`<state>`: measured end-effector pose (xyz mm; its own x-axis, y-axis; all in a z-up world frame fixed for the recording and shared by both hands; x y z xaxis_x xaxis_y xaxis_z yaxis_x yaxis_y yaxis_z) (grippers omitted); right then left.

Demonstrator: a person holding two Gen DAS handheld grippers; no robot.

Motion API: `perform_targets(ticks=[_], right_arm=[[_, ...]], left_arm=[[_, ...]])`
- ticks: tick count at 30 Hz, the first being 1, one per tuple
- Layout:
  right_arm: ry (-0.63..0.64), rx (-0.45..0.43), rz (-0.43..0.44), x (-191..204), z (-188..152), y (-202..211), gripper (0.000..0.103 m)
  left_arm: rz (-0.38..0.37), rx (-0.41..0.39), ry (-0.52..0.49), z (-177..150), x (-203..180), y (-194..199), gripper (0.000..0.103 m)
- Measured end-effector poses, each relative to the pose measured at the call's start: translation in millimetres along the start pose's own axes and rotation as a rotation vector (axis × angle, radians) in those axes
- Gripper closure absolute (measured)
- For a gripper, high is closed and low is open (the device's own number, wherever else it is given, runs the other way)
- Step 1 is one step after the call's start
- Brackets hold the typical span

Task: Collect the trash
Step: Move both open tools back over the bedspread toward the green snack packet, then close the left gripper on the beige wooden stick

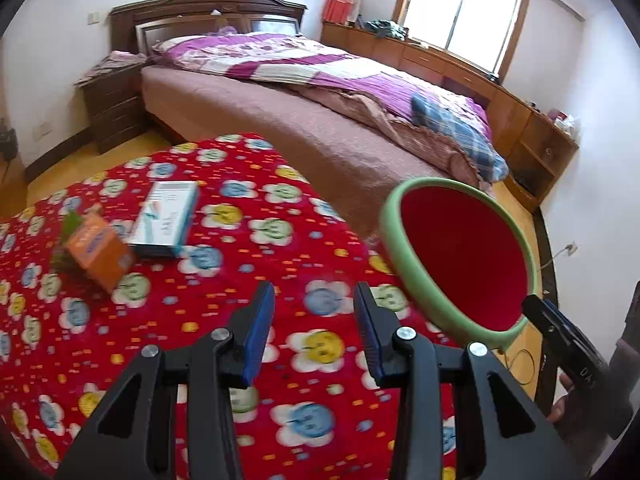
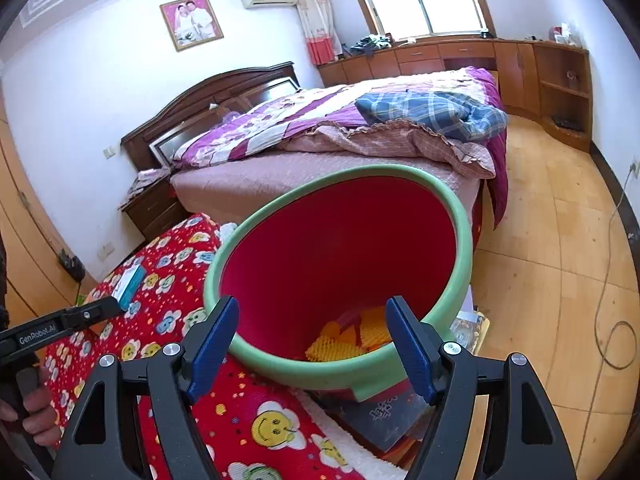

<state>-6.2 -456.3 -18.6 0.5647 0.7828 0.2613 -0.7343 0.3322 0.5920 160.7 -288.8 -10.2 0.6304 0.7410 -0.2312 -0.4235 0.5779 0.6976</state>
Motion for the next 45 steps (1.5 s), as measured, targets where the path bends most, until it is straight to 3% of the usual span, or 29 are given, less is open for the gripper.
perform_targets(ticks=[16, 25, 36, 45], right_arm=[[0.096, 0.036, -0.006, 49.9, 4.4, -2.9, 0.026], [0.221, 0.064, 0.016, 108.8, 25.5, -16.6, 0.026], [0.210, 0.156, 0.089, 163.6, 27.8, -62.0, 0.026], [0.244, 0.201, 0.097, 178.1, 14.8, -89.5, 0.026]], left_arm=[[0.239, -0.062, 0.078, 21.1, 145.3, 45.0, 0.062], [0.281, -0.060, 0.143, 49.2, 207.1, 50.3, 0.062], [0.370, 0.027, 0.154, 63.7, 274.6, 8.0, 0.062], [0.310, 0.121, 0.132, 51.6, 288.6, -48.3, 0.062]])
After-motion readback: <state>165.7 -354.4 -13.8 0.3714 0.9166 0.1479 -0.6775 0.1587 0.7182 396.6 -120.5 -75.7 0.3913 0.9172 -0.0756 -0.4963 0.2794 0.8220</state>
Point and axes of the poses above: each gripper's, at about its wrist camera, not at the fingertips, and y roughly against the way its jaws point, x to its left, z to its top, the point moved 10 cm from there along -y, roughly the way its jaws point, and after that the axes turned 4 degrees about -z, right-handed, at the moved point
